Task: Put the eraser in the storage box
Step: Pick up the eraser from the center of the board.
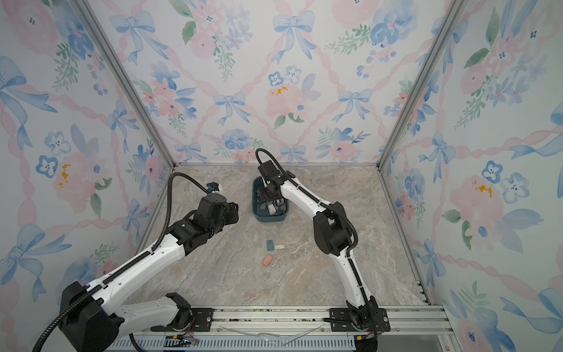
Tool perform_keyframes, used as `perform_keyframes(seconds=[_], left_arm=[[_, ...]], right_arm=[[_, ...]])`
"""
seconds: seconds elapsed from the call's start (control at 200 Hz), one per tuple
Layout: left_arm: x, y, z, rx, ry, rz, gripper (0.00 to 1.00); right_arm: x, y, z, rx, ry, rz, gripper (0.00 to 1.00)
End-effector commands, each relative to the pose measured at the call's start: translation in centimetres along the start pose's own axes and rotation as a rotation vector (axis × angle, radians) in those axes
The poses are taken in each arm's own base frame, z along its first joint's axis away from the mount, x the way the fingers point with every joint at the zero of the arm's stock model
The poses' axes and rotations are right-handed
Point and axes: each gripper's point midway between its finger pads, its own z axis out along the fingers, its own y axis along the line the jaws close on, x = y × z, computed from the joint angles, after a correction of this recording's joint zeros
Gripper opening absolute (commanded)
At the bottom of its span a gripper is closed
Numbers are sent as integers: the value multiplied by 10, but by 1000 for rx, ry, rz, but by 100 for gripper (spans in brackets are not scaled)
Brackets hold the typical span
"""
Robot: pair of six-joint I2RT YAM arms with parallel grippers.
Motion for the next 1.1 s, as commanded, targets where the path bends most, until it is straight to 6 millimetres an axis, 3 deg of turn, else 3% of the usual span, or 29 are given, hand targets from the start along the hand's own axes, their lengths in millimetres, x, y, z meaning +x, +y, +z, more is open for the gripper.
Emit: perform_keyframes(seconds=[0.0,0.265,0.5,0.71,0.845,1.09], left_arm=[[14,-12,-1,45,37,4,51],[70,-50,9,108,195,48,59],[132,-66,22,65,370,108,63],[166,-76,36,49,470,126,67],[174,-85,45,43,497,123,70],[188,-80,64,-56,540,114,71]], right_arm=[[-24,-5,-49,-11,-137,23,53],[-4,-32,-111,19,-250,74,54],[23,-60,-152,49,-329,138,55],[44,-75,-163,61,-342,171,55],[54,-84,-165,67,-343,195,55],[67,-95,-163,70,-331,221,56]])
